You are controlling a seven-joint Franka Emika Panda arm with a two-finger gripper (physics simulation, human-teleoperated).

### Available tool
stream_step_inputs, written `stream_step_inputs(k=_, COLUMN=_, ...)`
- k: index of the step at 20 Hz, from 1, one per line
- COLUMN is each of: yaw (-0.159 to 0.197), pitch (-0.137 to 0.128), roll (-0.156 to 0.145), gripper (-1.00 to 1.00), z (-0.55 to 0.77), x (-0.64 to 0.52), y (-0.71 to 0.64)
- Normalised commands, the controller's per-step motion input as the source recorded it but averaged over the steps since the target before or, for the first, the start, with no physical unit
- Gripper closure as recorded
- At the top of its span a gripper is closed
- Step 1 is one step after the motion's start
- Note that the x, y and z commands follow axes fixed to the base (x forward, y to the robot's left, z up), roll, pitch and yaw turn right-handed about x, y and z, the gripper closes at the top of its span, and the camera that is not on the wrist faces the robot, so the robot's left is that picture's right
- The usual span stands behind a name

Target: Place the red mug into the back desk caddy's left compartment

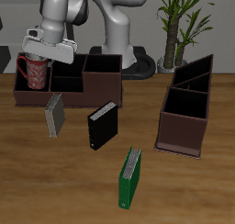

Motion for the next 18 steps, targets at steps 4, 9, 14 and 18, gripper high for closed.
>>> stream_step_inputs(k=4, yaw=-0.021, pitch=0.041, roll=0.011, gripper=1.0, z=-0.16, x=0.07, y=0.04)
stream_step_inputs(k=9, yaw=-0.049, pitch=0.064, roll=0.023, gripper=-1.0, z=-0.18, x=0.07, y=0.04)
stream_step_inputs(k=14, yaw=-0.02, pitch=0.039, roll=0.015, gripper=-1.0, z=-0.12, x=0.05, y=0.05)
stream_step_inputs(k=18, yaw=0.0, pitch=0.002, roll=0.005, gripper=-1.0, z=0.04, x=0.01, y=0.0)
